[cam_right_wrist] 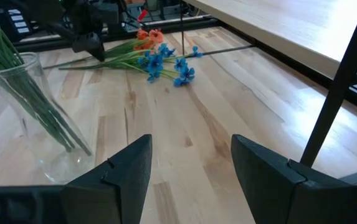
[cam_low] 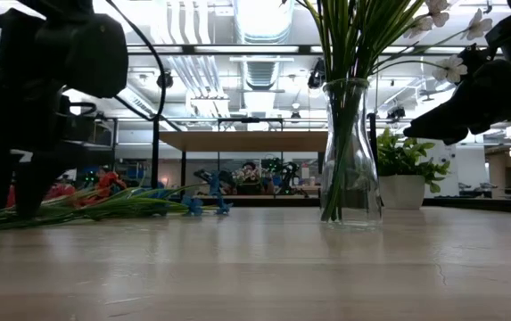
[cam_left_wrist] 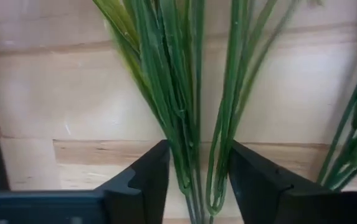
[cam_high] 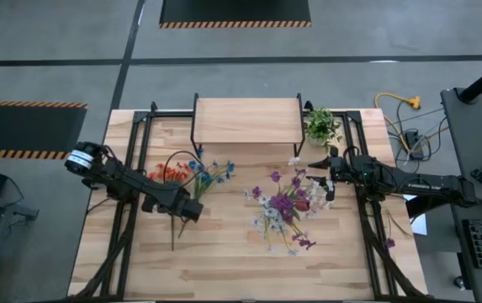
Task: Pick and place flowers into a vace then onto a shelf
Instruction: Put the orange flowers into the transparent vase
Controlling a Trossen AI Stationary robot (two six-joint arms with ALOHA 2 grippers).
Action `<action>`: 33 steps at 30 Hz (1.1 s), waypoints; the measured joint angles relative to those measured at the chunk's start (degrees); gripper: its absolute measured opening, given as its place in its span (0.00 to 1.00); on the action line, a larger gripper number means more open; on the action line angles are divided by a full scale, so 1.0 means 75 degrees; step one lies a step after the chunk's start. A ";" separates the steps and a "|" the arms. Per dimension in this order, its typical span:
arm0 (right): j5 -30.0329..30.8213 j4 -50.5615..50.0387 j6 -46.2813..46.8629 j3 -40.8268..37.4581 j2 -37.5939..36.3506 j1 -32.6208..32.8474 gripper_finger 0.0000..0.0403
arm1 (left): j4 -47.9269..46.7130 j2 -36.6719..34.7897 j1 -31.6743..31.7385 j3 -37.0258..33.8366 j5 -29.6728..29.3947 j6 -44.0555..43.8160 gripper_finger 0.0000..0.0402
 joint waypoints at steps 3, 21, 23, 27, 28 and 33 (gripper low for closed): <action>-0.0002 0.0001 0.0000 0.0000 0.0003 0.0001 0.52 | -0.0111 -0.0080 0.0000 -0.0026 0.0071 0.0214 0.27; -0.0013 0.0000 0.0087 0.0000 0.0011 0.0000 0.52 | -0.1094 -0.0825 -0.0004 0.0024 -0.0112 0.1162 0.01; -0.0014 0.0000 0.0087 0.0000 0.0012 0.0000 0.52 | -0.1101 -0.1161 -0.0006 0.0080 -0.0266 0.1350 0.01; -0.0012 0.0000 0.0085 0.0000 0.0009 0.0001 0.52 | -0.1090 -0.1943 -0.0013 0.0331 -0.0899 0.1618 0.01; -0.0009 0.0000 0.0085 0.0000 0.0009 0.0001 0.52 | -0.1078 -0.2159 -0.0012 0.0418 -0.1093 0.1735 0.01; -0.0006 0.0003 0.0085 -0.0001 0.0009 0.0003 0.52 | -0.0808 -0.3119 -0.0036 0.0834 -0.2486 0.2574 0.01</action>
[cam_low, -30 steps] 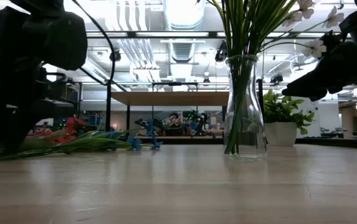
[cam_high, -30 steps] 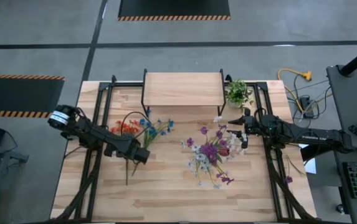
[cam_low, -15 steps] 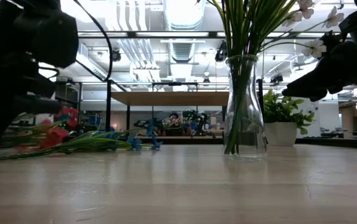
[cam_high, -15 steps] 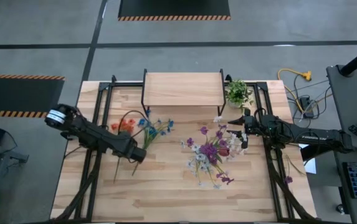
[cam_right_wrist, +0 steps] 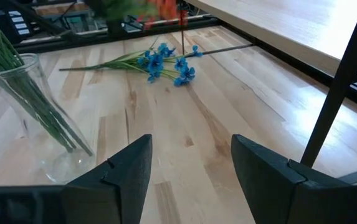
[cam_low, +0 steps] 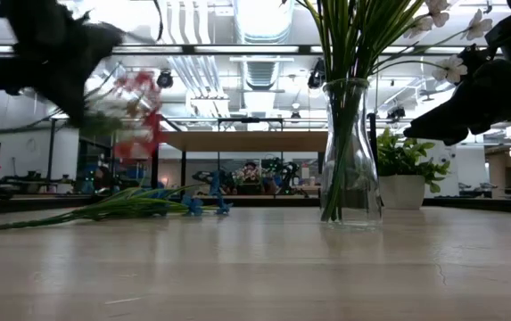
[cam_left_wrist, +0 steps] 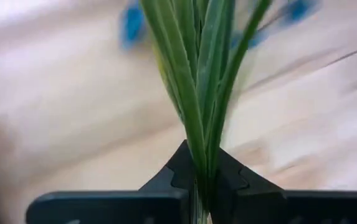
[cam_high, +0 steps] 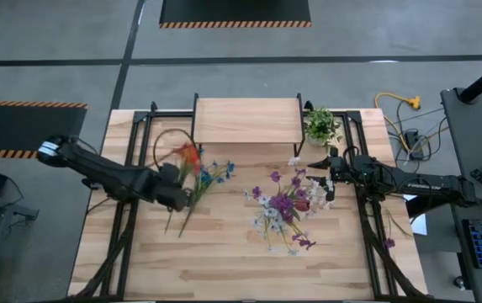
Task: Pick and place flowers into a vace then onto a shelf
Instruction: Put the orange flowers into the transparent vase
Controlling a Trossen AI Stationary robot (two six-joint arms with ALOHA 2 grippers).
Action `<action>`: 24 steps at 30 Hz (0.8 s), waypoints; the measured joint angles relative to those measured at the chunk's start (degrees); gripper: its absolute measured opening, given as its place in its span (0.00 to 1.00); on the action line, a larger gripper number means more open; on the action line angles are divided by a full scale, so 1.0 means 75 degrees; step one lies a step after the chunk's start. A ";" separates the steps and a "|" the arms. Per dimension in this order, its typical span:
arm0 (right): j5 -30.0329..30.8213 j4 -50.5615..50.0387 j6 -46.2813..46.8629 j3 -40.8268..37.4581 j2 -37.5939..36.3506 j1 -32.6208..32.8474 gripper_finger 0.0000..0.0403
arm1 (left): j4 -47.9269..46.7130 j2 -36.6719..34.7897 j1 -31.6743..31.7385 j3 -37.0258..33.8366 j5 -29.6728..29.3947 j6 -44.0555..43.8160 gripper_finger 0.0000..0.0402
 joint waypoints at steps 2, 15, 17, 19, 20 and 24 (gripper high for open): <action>0.0003 0.0000 0.0000 0.0001 0.0000 0.0000 0.52 | 0.0641 -0.0344 -0.0041 0.0062 -0.0767 0.0712 0.01; 0.0005 0.0036 0.0061 0.0001 -0.0012 -0.0003 0.52 | 0.9100 -0.0855 -0.0119 -0.0963 -0.2877 0.8250 0.00; 0.0004 0.0036 0.0087 0.0000 -0.0012 -0.0001 0.52 | 0.9874 -0.0711 -0.0116 -0.1132 -0.2744 0.8775 0.00; 0.0004 0.0056 0.0090 0.0001 -0.0012 -0.0003 0.52 | 1.0714 -0.0564 -0.0073 -0.1296 -0.2625 0.9253 0.00; 0.0004 0.0062 0.0092 0.0000 -0.0012 0.0000 0.52 | 1.1145 -0.0496 -0.0020 -0.1363 -0.2435 0.9556 0.00; 0.0003 0.0064 0.0102 -0.0001 -0.0009 0.0000 0.52 | 1.2371 -0.0038 0.0245 -0.1416 -0.1531 1.0517 0.00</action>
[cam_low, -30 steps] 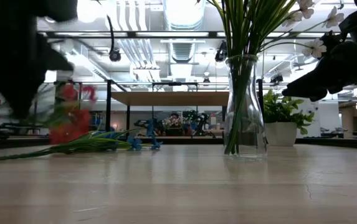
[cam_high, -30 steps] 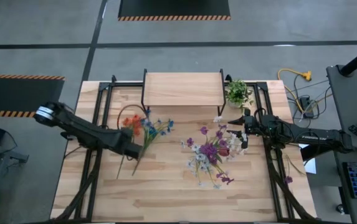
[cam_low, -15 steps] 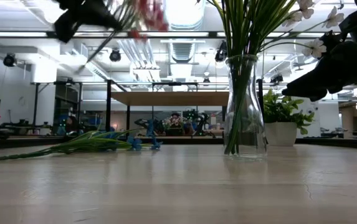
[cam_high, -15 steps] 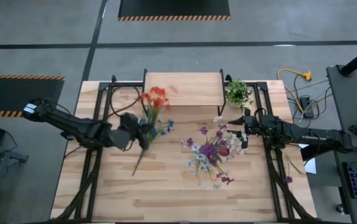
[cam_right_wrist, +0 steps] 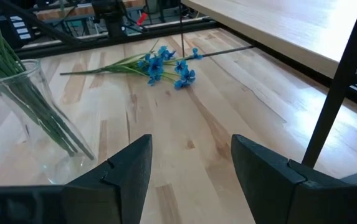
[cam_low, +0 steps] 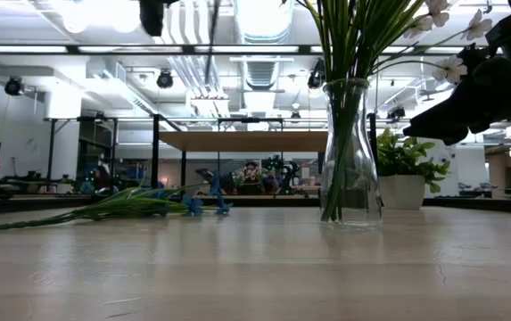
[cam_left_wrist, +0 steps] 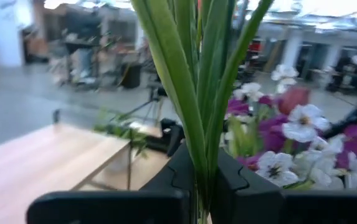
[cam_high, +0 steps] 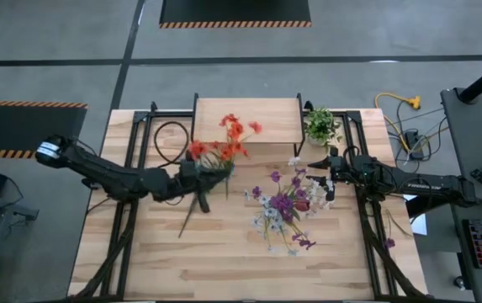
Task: Pick and place flowers into a vace then onto a shelf
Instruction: Put the orange flowers into the transparent vase
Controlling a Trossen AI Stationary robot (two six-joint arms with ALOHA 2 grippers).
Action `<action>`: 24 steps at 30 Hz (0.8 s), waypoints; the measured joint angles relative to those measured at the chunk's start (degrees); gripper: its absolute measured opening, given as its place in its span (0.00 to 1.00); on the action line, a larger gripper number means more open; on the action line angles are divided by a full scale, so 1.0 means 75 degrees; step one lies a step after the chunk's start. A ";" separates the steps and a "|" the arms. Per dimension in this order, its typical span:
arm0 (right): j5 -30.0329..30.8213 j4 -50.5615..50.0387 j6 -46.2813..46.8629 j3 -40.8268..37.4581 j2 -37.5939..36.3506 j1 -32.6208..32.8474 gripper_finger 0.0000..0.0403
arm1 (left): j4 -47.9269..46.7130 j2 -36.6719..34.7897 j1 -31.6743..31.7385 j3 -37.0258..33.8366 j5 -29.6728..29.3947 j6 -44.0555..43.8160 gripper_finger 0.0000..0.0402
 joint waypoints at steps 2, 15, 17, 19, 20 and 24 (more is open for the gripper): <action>0.0003 0.0008 0.0013 0.0000 0.0000 -0.0003 0.52 | 0.0622 0.0279 0.0181 0.0011 0.0502 0.0343 0.00; 0.0003 0.0023 0.0152 0.0002 0.0000 -0.0003 0.52 | 0.4825 0.2565 0.1129 0.0018 0.3130 0.1448 0.00; 0.0003 0.0023 0.0154 0.0000 0.0000 -0.0003 0.52 | 0.5355 0.2946 0.1203 0.0018 0.3253 0.1450 0.00; 0.0003 0.0023 0.0154 0.0003 0.0000 0.0000 0.52 | 0.5961 0.3257 0.1267 0.0022 0.3432 0.1433 0.00; 0.0003 0.0023 0.0154 0.0000 0.0000 -0.0002 0.52 | 0.6210 0.3396 0.1289 0.0043 0.3504 0.1430 0.00; 0.0003 0.0023 0.0154 0.0003 0.0000 -0.0003 0.52 | 0.6644 0.3741 0.1295 0.0276 0.3804 0.1412 0.00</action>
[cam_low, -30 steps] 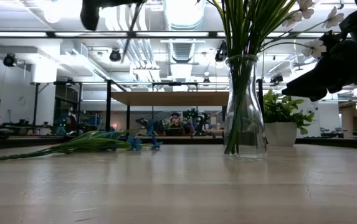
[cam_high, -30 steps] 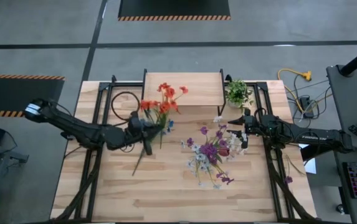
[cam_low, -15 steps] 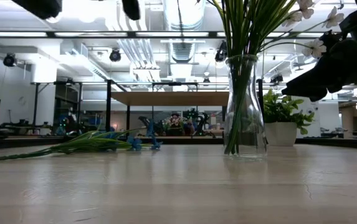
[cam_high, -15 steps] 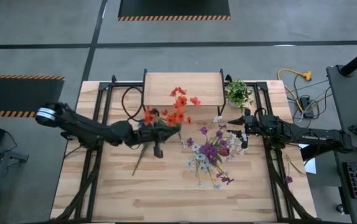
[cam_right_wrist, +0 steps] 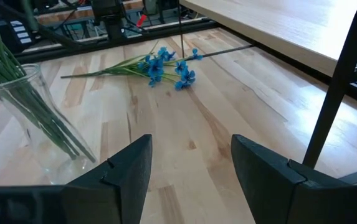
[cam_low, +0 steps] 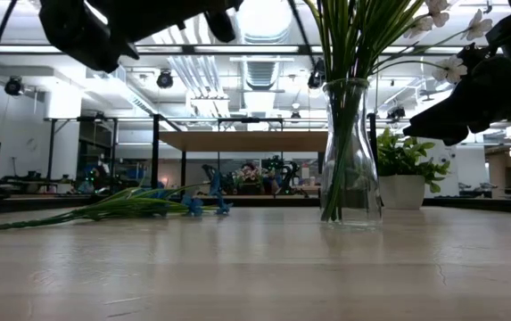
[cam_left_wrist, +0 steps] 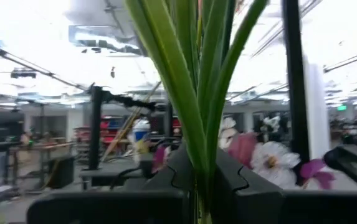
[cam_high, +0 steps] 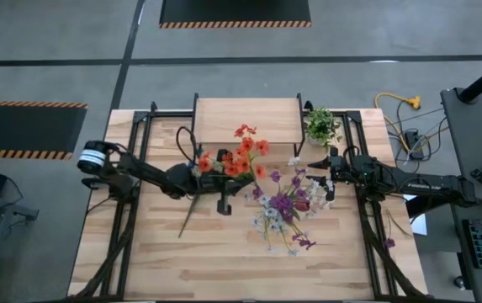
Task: Pick and place flowers into a vace then onto a shelf
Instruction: Put the orange flowers into the transparent vase
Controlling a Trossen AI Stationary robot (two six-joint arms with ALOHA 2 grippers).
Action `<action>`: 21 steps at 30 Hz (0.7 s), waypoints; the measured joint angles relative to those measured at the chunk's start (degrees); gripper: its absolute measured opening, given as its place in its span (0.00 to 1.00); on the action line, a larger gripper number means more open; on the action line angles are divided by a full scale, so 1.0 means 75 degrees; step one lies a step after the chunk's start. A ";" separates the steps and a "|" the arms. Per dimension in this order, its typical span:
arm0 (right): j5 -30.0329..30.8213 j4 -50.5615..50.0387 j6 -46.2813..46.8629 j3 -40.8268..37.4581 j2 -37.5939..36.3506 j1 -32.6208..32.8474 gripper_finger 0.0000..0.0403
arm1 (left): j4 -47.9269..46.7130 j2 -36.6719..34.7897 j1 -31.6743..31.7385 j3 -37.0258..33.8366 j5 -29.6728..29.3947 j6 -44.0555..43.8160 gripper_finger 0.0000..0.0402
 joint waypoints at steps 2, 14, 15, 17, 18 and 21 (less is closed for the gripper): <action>-0.0001 0.0000 0.0000 -0.0001 0.0003 0.0001 0.52 | -0.0010 0.0071 0.0000 0.0118 0.0165 -0.0207 0.00; 0.0000 -0.0002 0.0000 -0.0001 0.0003 0.0001 0.52 | -0.0234 0.0156 0.0000 0.0322 0.0681 -0.1042 0.00; -0.0001 -0.0003 -0.0001 -0.0002 0.0003 0.0003 0.52 | -0.0361 0.0156 0.0000 0.0322 0.0681 -0.1063 0.00; 0.0000 -0.0003 -0.0003 -0.0003 0.0003 0.0000 0.52 | -0.0603 0.0153 0.0000 0.0327 0.0678 -0.1169 0.00; 0.0000 -0.0003 0.0000 0.0000 0.0003 0.0002 0.52 | -0.0629 0.0153 0.0000 0.0327 0.0679 -0.1177 0.00; 0.0000 -0.0004 -0.0003 0.0000 0.0003 0.0000 0.52 | -0.0610 0.0162 0.0000 0.0328 0.0678 -0.1182 0.00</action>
